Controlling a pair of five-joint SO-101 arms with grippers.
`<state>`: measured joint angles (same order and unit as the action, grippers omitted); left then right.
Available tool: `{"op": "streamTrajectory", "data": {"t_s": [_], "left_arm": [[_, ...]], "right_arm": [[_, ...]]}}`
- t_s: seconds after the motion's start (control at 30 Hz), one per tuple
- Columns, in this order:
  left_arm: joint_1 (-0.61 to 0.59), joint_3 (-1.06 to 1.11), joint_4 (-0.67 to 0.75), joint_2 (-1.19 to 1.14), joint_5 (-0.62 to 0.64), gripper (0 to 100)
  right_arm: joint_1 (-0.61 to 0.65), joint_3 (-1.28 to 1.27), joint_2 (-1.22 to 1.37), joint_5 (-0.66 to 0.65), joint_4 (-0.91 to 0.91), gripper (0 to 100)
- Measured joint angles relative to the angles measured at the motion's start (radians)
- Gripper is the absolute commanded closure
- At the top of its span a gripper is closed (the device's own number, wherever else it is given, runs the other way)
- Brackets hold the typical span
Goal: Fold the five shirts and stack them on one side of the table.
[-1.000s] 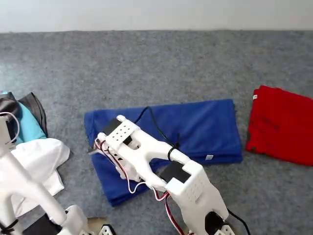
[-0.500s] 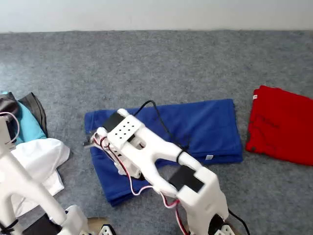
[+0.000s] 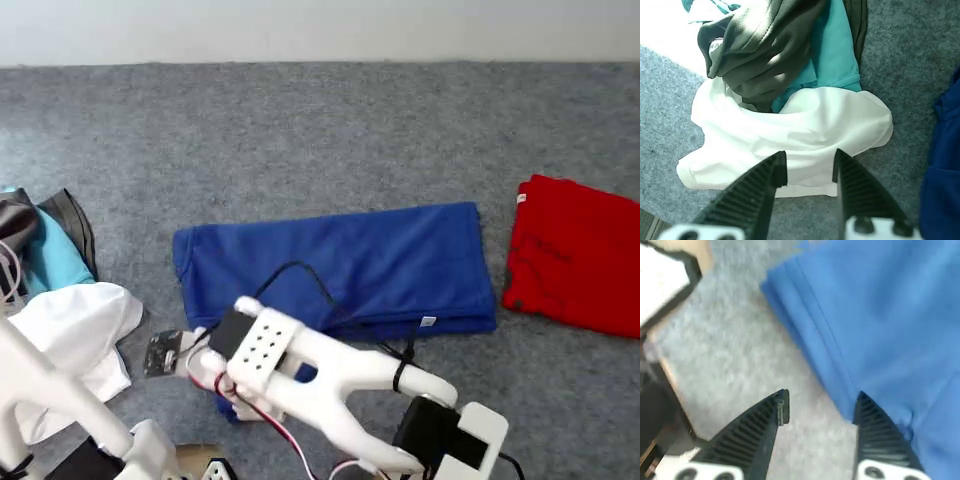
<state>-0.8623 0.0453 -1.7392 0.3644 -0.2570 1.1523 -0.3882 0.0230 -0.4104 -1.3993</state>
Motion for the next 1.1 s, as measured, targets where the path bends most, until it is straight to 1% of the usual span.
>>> {"op": "streamTrajectory", "data": {"t_s": [0.23, 0.3, 0.43, 0.47, 0.6, 0.67, 0.83, 0.97, 1.1], "left_arm": [[0.0, 0.0, 0.0, 0.0, 0.0, 84], [0.0, 0.0, 0.0, 0.0, 0.0, 84], [0.0, 0.0, 0.0, 0.0, 0.0, 84], [0.0, 0.0, 0.0, 0.0, 0.0, 84], [0.0, 0.0, 0.0, 0.0, 0.0, 84], [0.0, 0.0, 0.0, 0.0, 0.0, 84], [0.0, 0.0, 0.0, 0.0, 0.0, 84], [0.0, 0.0, 0.0, 0.0, 0.0, 84], [0.0, 0.0, 0.0, 0.0, 0.0, 84]], "right_arm": [[0.021, 0.006, 0.149, 0.0, 0.114, 74.5], [0.026, 0.034, 0.204, 0.003, 0.118, 78.0], [0.025, 0.094, 0.27, 0.003, 0.117, 91.0], [0.023, 0.118, 0.284, 0.003, 0.117, 92.9], [0.02, 0.147, 0.299, 0.003, 0.117, 95.5], [0.02, 0.153, 0.301, 0.003, 0.117, 98.6], [0.017, 0.187, 0.321, 0.003, 0.106, 98.9], [-0.023, 0.219, 0.305, 0.002, 0.068, 98.9], [-0.094, 0.296, 0.278, 0.002, 0.012, 98.9]]}}
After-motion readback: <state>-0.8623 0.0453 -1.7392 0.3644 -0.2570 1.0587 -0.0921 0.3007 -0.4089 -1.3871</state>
